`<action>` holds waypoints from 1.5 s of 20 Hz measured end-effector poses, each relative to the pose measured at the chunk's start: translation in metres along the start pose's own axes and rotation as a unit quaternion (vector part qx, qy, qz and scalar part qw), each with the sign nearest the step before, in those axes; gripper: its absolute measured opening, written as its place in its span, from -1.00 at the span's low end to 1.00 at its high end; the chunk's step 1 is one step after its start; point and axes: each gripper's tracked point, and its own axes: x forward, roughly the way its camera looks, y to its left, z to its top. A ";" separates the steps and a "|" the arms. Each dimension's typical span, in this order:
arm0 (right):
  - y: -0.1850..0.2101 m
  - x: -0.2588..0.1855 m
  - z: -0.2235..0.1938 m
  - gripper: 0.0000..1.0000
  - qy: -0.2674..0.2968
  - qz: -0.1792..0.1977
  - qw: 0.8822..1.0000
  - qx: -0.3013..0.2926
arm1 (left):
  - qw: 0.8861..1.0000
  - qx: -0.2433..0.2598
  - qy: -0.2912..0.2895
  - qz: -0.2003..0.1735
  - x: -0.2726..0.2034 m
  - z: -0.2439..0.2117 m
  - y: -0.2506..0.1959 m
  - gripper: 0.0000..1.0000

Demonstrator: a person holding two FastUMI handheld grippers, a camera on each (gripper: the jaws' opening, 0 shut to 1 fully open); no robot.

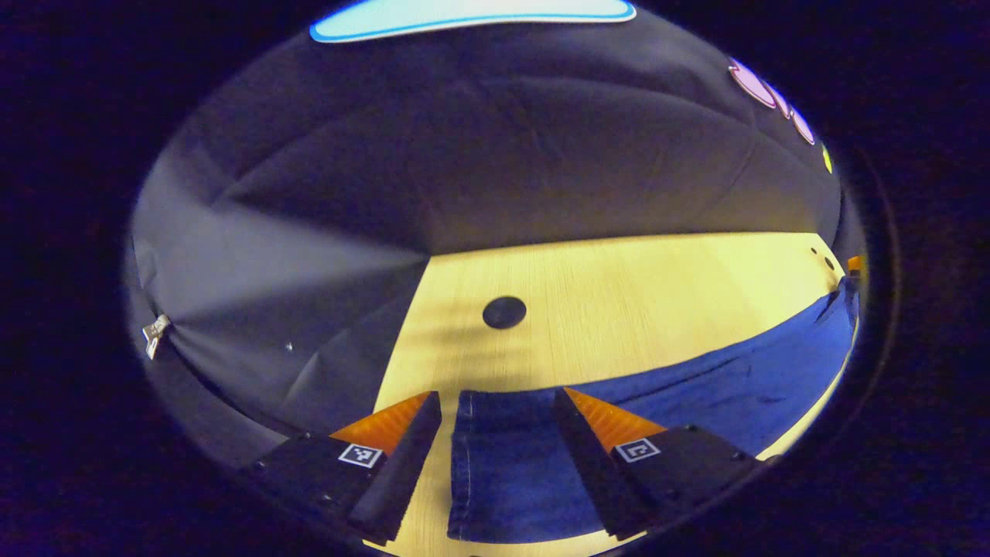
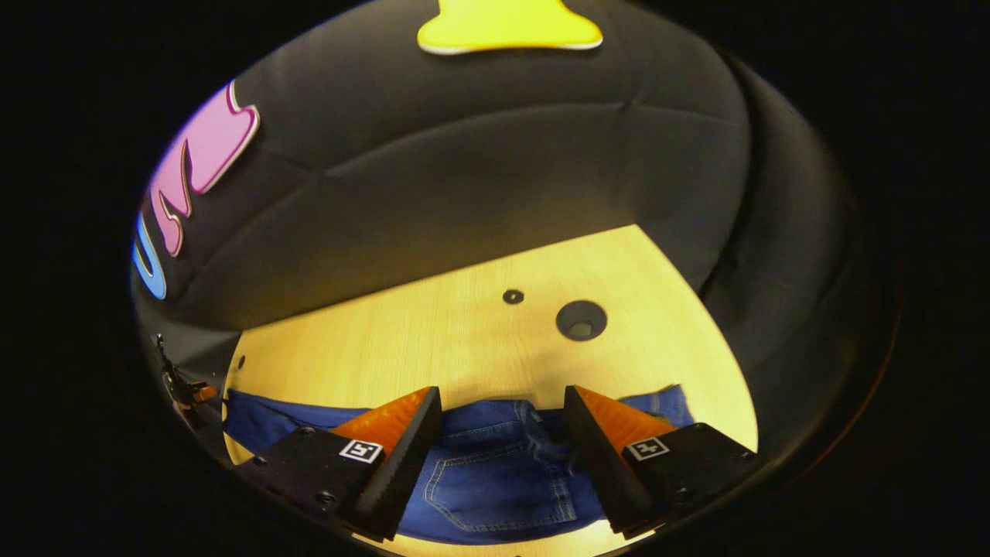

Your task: Grasp the waist and the cuffs of the jeans and fold them to make the two legs overlap; first hold the waist and fold one-third of the jeans toward the cuffs, then hold the cuffs and fold the remaining one-third in the same direction to finish folding.

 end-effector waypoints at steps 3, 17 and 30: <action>-0.045 -0.050 0.019 0.96 -0.022 -0.065 0.997 0.035 | 0.996 -0.047 -0.075 -0.007 -0.043 0.045 0.001 0.95; -0.140 -0.029 -0.102 0.43 0.120 -0.205 0.950 0.202 | 0.976 -0.135 -0.138 -0.099 -0.035 0.039 -0.013 0.91; 0.074 -0.249 0.061 -0.82 -0.182 0.031 0.983 -0.020 | 0.976 -0.176 -0.117 -0.062 -0.065 0.018 0.022 0.91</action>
